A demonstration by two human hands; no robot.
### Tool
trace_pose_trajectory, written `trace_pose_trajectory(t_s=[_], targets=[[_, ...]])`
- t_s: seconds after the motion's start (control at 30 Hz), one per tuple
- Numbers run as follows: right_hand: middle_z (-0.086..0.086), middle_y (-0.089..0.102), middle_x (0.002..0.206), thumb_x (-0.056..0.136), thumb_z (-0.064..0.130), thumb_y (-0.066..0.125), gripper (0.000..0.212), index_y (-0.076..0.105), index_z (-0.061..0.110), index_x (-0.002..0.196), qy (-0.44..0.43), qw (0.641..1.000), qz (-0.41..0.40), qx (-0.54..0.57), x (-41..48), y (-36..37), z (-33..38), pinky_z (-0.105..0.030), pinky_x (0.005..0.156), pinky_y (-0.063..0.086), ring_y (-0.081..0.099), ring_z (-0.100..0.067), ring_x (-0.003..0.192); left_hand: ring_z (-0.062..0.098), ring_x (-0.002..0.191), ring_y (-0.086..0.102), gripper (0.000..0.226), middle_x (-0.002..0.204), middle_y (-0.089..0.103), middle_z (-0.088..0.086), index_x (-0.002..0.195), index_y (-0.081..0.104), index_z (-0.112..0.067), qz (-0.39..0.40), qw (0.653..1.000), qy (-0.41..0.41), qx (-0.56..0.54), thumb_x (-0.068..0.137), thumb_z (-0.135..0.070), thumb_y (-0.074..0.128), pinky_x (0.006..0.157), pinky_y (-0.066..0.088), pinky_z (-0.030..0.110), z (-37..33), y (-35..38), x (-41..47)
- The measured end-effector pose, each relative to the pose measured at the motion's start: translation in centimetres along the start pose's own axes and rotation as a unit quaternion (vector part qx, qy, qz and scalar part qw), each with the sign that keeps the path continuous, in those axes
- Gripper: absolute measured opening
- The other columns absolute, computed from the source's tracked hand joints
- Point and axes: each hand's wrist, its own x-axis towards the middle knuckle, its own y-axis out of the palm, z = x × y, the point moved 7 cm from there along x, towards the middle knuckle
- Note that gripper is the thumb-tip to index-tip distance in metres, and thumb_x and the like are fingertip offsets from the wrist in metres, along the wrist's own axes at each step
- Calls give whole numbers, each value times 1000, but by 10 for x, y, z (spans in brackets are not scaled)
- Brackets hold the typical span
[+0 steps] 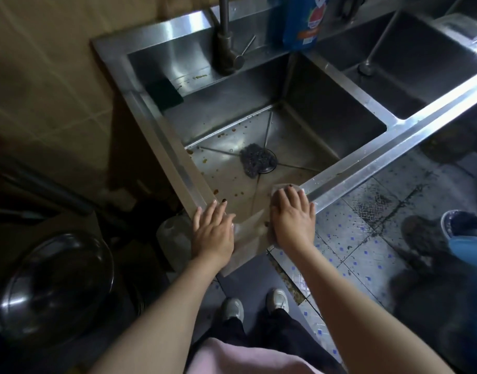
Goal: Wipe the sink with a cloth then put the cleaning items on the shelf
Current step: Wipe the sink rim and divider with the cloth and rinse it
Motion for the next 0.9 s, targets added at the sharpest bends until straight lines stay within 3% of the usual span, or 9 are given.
trace_pose_trajectory(t_s=[0.23,0.47,0.9], targets=[[1,10,158,99,36,24,50,19,27,148,-4,1000,9,-15,-6,1,1,-40,113,-13,-6,-22,146,15,142,13,38,150,30,-7,120,53,-33,-2,1000,-11,0,95,-36,23,108,-9,38,-1,0,1],[1,15,158,99,38,28,50,23,24,148,-100,995,21,-20,-52,26,47,-38,116,-7,0,-21,146,14,141,19,36,147,37,-6,117,57,-28,-16,999,-18,-22,97,-34,28,109,-7,35,1,-1,1],[2,13,158,100,40,24,50,21,26,148,-20,1000,18,-7,10,-11,-23,-44,116,-6,-1,-21,146,14,141,14,41,148,34,-8,117,55,-31,-4,1000,-12,-19,97,-35,19,111,-4,38,2,1,1]])
